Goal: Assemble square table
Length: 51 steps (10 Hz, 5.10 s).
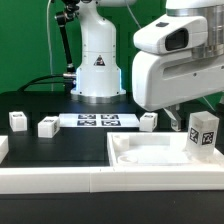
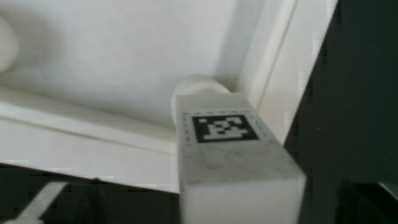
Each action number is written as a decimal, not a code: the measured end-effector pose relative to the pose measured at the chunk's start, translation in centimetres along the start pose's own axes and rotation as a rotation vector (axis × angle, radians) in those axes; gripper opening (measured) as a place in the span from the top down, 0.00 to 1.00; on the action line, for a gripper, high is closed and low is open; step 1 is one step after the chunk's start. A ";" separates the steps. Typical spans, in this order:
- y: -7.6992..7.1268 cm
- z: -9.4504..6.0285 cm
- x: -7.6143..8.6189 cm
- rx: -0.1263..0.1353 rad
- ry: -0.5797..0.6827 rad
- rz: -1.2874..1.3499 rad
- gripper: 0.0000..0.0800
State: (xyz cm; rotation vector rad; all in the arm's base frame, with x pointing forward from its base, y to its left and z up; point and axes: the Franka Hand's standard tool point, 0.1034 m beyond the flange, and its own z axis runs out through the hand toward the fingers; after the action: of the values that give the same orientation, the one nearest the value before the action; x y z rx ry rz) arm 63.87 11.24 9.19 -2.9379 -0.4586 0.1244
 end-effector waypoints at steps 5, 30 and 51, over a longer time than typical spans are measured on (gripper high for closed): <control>-0.3 0.2 -0.1 -0.001 -0.003 -0.006 0.63; -0.4 0.5 -0.3 0.045 0.090 1.464 0.63; -0.3 0.9 -0.4 -0.023 0.082 0.031 0.19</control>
Offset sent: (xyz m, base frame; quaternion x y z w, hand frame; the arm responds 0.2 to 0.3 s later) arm -0.0003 0.0011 -0.0007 -0.0018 0.0005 -0.0112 0.9999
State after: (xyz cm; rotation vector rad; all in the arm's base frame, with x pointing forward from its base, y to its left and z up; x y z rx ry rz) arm 63.25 11.54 8.38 -2.9606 -0.4048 0.0027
